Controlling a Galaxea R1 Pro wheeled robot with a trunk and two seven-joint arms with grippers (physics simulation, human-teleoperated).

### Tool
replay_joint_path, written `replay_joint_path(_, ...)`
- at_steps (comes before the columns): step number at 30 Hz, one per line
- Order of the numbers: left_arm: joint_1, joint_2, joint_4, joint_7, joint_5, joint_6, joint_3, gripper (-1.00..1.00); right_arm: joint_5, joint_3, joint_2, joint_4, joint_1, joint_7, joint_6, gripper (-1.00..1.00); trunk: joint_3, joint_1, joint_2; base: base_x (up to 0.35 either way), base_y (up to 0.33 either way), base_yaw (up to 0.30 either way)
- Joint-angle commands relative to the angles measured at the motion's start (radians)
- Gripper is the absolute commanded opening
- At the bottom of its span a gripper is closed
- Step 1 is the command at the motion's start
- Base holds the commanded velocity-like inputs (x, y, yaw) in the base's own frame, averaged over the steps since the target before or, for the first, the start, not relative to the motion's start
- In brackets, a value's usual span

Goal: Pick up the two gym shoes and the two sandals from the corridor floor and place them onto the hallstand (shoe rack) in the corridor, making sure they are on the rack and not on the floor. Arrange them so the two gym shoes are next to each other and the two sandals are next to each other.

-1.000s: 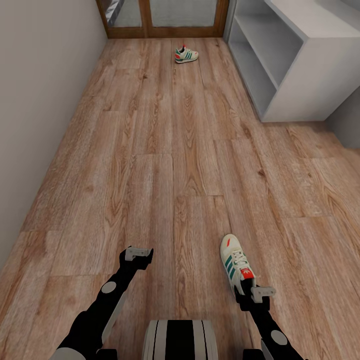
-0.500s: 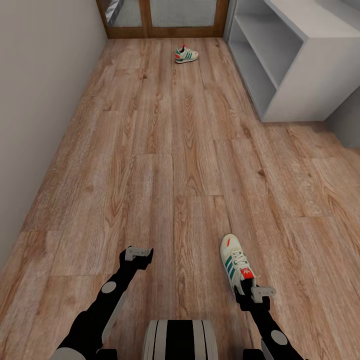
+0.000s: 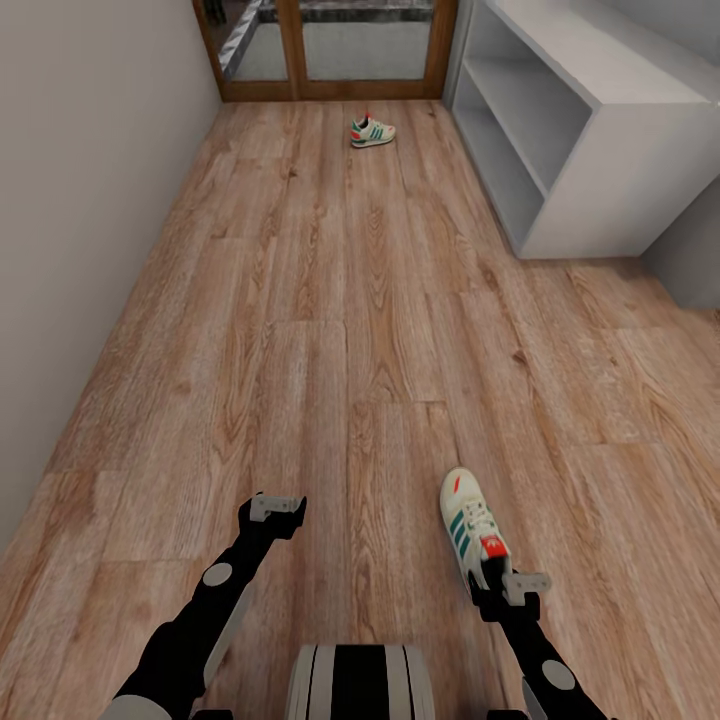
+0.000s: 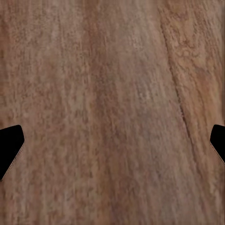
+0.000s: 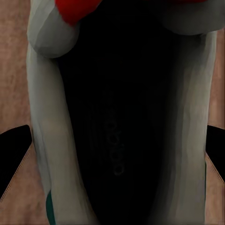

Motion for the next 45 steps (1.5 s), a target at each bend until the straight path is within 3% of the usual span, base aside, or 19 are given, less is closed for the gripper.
replay_joint_path(1, 0.000, 0.000, 0.000, -0.003, 0.005, -0.002, 0.001, 1.00, 0.001, 0.000, 0.000, 0.001, 0.000, 0.001, -0.003, -1.00, 0.004, -0.001, 0.000, 0.000, 0.000, 0.000)
replay_joint_path(24, 0.000, 0.000, 0.000, 0.006, 0.005, 0.000, 0.008, 1.00, 0.002, 0.006, 0.002, 0.001, 0.000, 0.000, -0.003, -1.00, 0.092, -0.011, 0.005, 0.000, 0.000, 0.000)
replay_joint_path(28, 0.005, 0.010, 0.001, 0.009, 0.007, 0.005, 0.014, 1.00, 0.001, 0.004, 0.002, 0.001, 0.000, -0.001, -0.004, -1.00, 0.108, -0.013, 0.006, 0.000, 0.000, 0.000)
replay_joint_path(32, 0.031, 0.018, 0.004, 0.013, 0.007, 0.005, 0.025, 1.00, 0.001, 0.004, 0.003, 0.001, 0.001, -0.001, -0.005, -1.00, 0.123, -0.014, 0.007, 0.000, 0.000, 0.000)
replay_joint_path(35, 0.070, 0.028, 0.011, 0.012, 0.008, 0.001, 0.072, 1.00, 0.002, 0.004, 0.003, 0.001, 0.001, -0.001, -0.007, -1.00, 0.135, -0.016, 0.008, 0.000, 0.000, 0.000)
replay_joint_path(43, 0.148, 0.037, 0.017, 0.012, 0.003, 0.001, 0.110, 1.00, 0.001, 0.003, 0.002, -0.002, 0.001, -0.001, -0.008, -1.00, 0.166, -0.019, 0.010, 0.000, 0.000, -0.002)
replay_joint_path(44, 0.205, 0.081, 0.023, 0.015, 0.005, 0.000, 0.114, 1.00, 0.003, 0.004, 0.001, 0.000, 0.001, -0.001, -0.007, -1.00, 0.171, -0.020, 0.010, 0.000, 0.000, -0.097)
replay_joint_path(45, 0.244, 0.097, 0.084, 0.015, 0.010, -0.010, 0.152, 1.00, 0.004, 0.004, 0.000, 0.004, 0.003, -0.001, -0.007, -1.00, 0.177, -0.020, 0.010, 0.000, 0.000, -0.115)
